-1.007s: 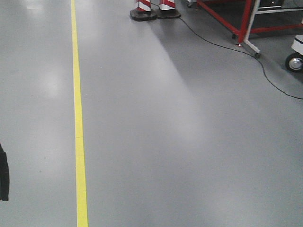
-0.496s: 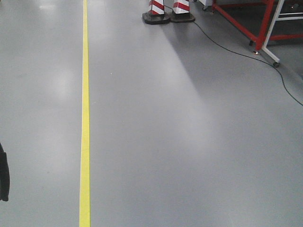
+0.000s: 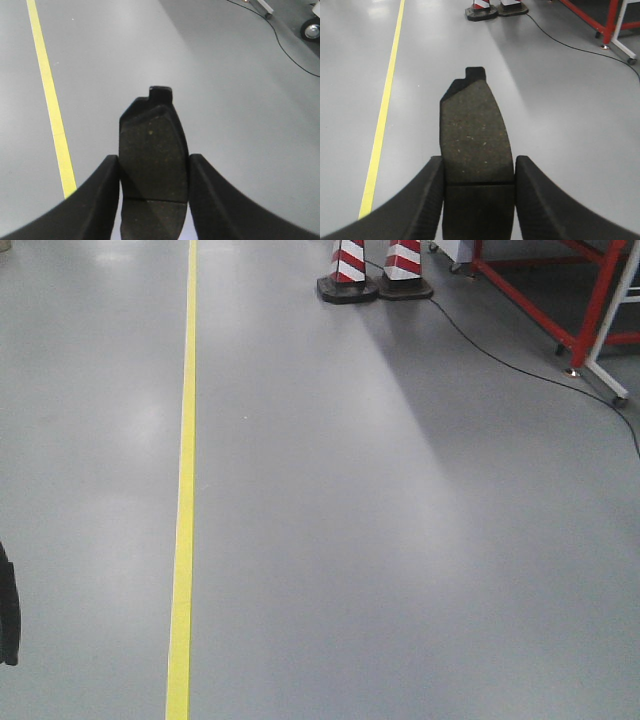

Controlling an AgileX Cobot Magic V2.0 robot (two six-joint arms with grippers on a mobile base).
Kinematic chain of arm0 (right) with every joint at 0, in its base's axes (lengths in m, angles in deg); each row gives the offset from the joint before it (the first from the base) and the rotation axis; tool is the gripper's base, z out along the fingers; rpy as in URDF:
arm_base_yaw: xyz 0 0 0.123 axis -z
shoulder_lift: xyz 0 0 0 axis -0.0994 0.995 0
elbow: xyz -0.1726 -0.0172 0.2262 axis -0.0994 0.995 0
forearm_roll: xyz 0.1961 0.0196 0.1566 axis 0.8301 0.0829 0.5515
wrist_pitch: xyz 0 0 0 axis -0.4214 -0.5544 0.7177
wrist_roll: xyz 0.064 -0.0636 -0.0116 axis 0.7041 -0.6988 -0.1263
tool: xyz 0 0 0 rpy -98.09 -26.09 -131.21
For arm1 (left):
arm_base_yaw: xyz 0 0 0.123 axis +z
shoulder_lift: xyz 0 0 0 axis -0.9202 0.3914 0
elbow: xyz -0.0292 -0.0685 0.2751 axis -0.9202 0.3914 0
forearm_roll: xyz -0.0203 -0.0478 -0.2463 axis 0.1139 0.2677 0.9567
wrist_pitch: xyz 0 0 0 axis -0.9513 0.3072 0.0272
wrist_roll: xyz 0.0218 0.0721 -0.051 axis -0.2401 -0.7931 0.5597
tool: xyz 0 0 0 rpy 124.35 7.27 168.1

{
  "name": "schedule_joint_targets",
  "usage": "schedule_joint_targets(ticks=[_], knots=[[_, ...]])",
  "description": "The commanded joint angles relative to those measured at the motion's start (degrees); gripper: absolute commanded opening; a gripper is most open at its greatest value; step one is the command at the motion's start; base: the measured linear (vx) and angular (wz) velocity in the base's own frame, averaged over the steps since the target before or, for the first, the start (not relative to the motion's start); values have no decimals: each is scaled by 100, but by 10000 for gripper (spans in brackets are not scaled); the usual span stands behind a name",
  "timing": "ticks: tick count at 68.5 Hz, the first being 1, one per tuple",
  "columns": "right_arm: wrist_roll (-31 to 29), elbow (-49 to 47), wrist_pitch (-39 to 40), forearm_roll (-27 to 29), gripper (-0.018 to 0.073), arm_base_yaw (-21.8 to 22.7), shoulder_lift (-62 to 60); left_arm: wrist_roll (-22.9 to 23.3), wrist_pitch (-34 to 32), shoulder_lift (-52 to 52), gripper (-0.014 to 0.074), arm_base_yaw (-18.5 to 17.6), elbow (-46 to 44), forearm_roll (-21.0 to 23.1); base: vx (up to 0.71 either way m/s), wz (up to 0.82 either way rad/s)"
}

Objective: Move and align brake pads A on conveyor
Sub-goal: 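Drive the base along the yellow floor line past the cones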

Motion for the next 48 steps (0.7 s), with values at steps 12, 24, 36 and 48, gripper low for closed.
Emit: schedule_joint_targets(ticks=[12,24,36,48], knots=[[-34,-168,511,-33,33,25,9,22,-453,-16,62,-35,-163,-102,47,14],[-34,-168,511,-33,33,25,9,22,-453,-16,62,-35,-163,-102,48,14],[-34,-168,487,-33,33,25,9,22,-453,-16,62,-35,-163,-102,49,15],[-34,-168,472,-33,33,25,9,22,-453,-10,62,-35,-163,-103,52,13]])
